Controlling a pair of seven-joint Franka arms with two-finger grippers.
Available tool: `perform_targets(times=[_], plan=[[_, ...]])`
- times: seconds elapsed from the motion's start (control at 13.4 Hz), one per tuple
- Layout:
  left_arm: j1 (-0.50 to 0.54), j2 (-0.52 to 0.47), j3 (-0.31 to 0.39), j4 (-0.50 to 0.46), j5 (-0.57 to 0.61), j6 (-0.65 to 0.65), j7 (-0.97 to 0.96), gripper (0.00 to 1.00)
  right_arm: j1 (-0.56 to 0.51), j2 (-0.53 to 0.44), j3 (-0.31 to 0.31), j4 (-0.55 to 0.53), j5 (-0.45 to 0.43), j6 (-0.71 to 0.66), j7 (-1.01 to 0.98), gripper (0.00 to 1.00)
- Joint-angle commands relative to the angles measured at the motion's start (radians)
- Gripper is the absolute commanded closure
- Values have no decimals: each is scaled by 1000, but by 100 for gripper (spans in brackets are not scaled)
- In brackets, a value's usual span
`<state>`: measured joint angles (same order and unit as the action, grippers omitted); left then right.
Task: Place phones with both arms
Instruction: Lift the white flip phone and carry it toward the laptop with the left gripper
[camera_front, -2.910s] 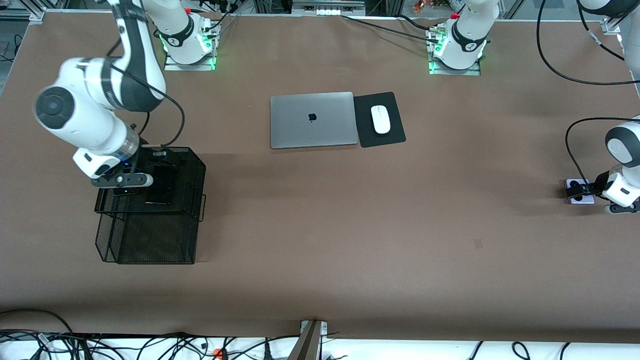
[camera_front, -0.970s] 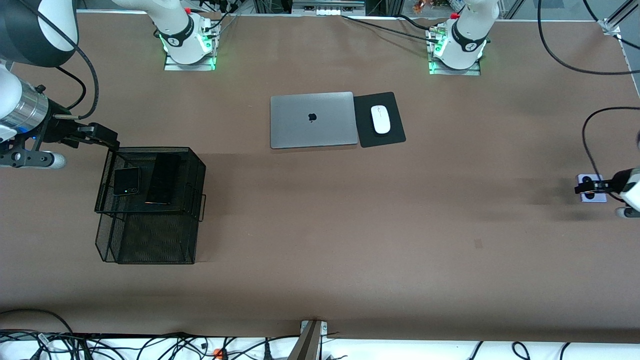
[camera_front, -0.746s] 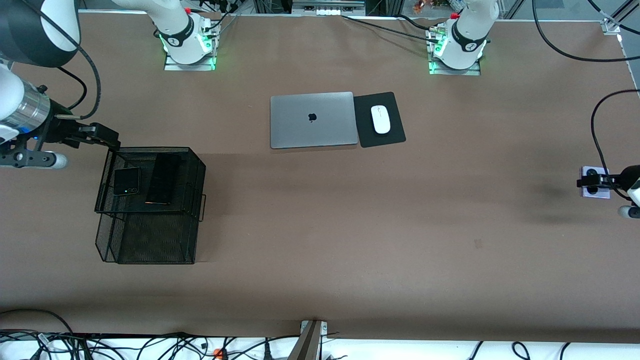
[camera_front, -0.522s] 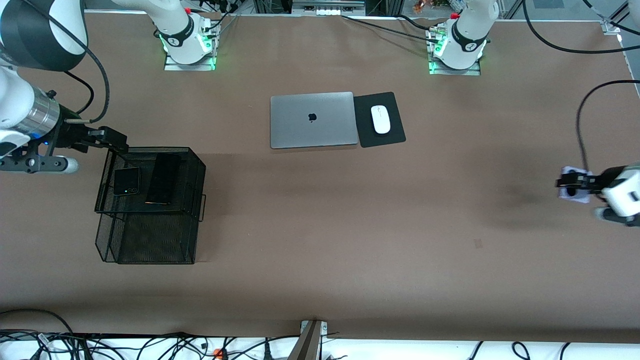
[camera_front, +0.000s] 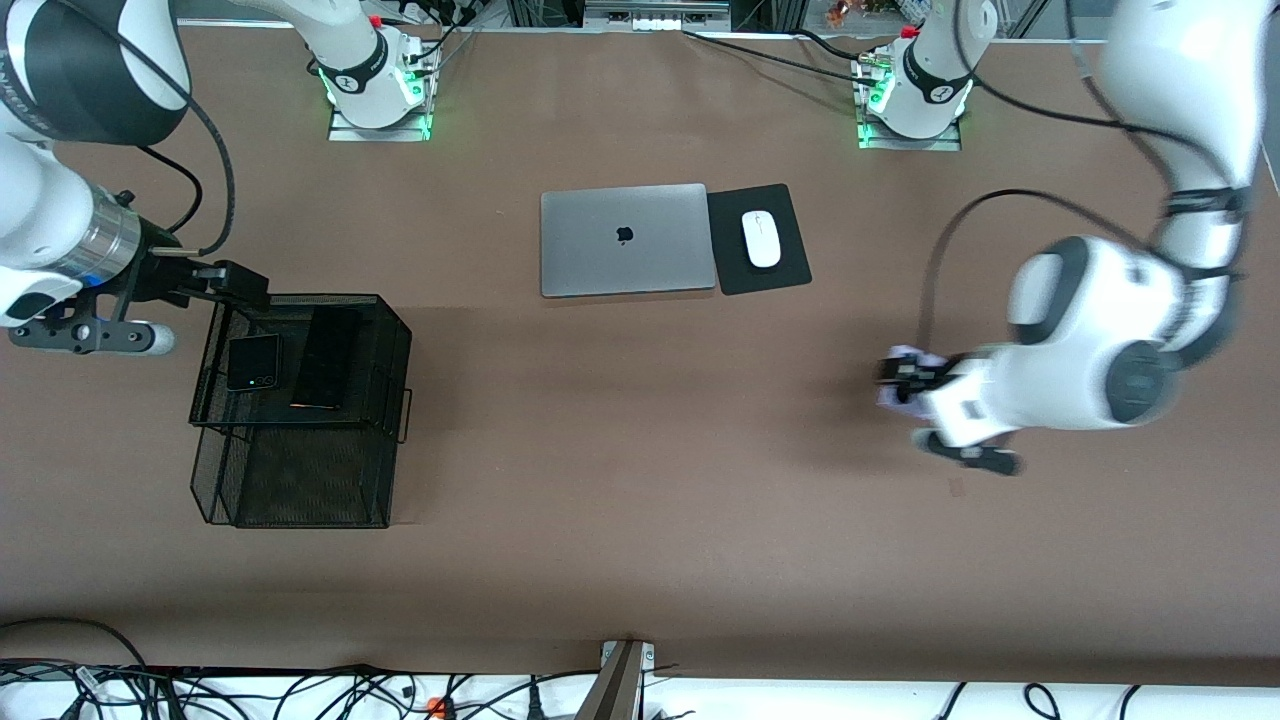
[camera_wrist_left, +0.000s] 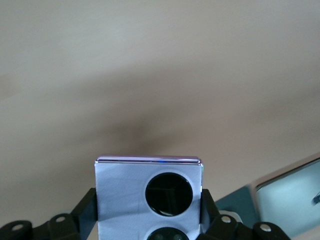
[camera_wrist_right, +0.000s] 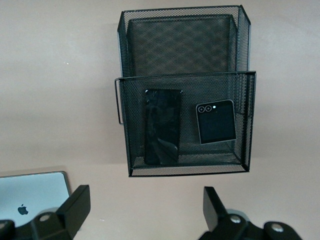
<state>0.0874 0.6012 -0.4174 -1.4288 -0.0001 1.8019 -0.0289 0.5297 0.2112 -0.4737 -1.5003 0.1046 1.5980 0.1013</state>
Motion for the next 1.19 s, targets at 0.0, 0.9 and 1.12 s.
perform_targets(times=[0.0,0.9,1.12], plan=[[-128,9,9,11,-21,87,-145,82,-147,-38,163,8,-34,-23,34,0],[-359,282,22,8,14,554,-348,85,-304,-32,376,2,-60,22,69,0],[-374,299,20,8,11,570,-350,77,-268,-13,376,-1,-60,68,77,0]])
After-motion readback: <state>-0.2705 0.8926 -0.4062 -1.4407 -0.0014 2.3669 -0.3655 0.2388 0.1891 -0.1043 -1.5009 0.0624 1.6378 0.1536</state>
